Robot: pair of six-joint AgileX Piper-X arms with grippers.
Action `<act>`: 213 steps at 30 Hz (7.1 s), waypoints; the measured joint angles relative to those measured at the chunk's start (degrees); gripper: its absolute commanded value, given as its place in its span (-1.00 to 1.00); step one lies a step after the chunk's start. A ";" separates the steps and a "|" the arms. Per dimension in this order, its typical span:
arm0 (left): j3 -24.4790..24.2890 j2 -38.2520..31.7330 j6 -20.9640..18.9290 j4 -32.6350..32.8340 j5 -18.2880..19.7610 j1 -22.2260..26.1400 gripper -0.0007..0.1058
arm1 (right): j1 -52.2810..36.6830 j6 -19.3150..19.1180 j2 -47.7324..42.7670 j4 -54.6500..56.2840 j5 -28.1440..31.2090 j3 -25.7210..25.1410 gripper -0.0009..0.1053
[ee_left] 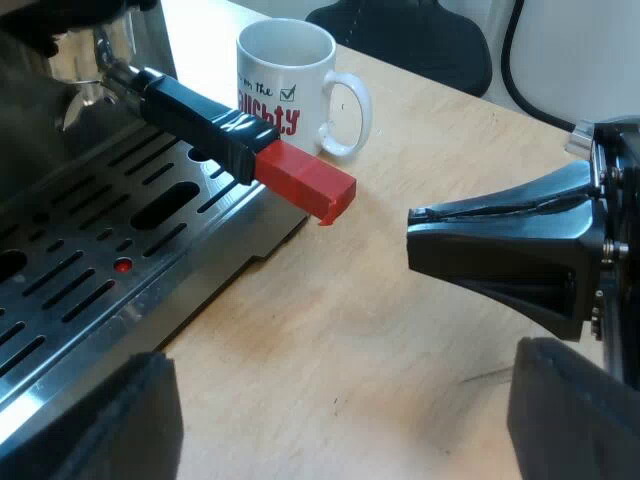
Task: Grind coffee beans and then tamp
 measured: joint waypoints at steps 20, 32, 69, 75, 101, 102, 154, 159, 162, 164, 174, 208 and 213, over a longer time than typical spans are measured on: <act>0.00 0.00 0.00 0.00 0.08 0.00 0.30 | -8.01 4.76 0.14 0.12 -7.04 0.00 -0.98; 0.00 0.00 0.00 0.00 0.08 0.00 0.30 | -8.01 4.76 4.01 -3.60 -4.66 0.00 -0.98; 0.00 0.00 0.00 0.00 0.08 0.00 0.30 | -5.67 4.86 4.01 -1.43 -4.32 0.00 -0.98; 0.00 0.00 0.00 0.00 0.08 0.00 0.30 | -2.17 4.86 4.01 -1.17 -2.70 0.00 -0.98; 0.00 0.00 0.00 0.00 0.08 0.00 0.30 | -2.82 4.86 4.01 -5.28 1.03 0.00 -0.98; 0.00 0.00 0.00 0.00 0.08 0.00 0.30 | -3.57 4.86 4.01 -5.69 0.41 0.00 -0.98; 0.00 0.00 0.00 0.00 0.08 0.00 0.30 | -6.81 -10.24 4.10 -15.60 1.46 0.00 -0.98; 0.00 0.00 0.00 0.00 0.08 0.00 0.30 | -4.85 -10.24 4.10 -12.57 4.66 0.00 -0.98; 0.00 0.00 0.00 0.00 0.08 0.00 0.30 | -3.23 -10.24 4.10 -10.18 5.42 0.00 -0.98; 0.00 0.00 0.00 0.00 0.08 0.00 0.30 | -2.24 -10.24 4.10 -9.34 5.40 0.00 -0.98; 0.00 0.00 0.00 0.00 0.14 0.00 0.30 | 1.84 -11.38 -0.77 -7.08 5.90 0.00 -0.91; 6.11 -9.24 1.29 2.50 0.14 0.00 0.49 | -12.77 6.00 -12.93 48.72 -21.81 -25.21 0.03; 8.10 -9.24 1.29 -1.37 0.14 0.00 0.47 | -16.52 6.45 -8.59 52.70 -28.11 -29.80 0.03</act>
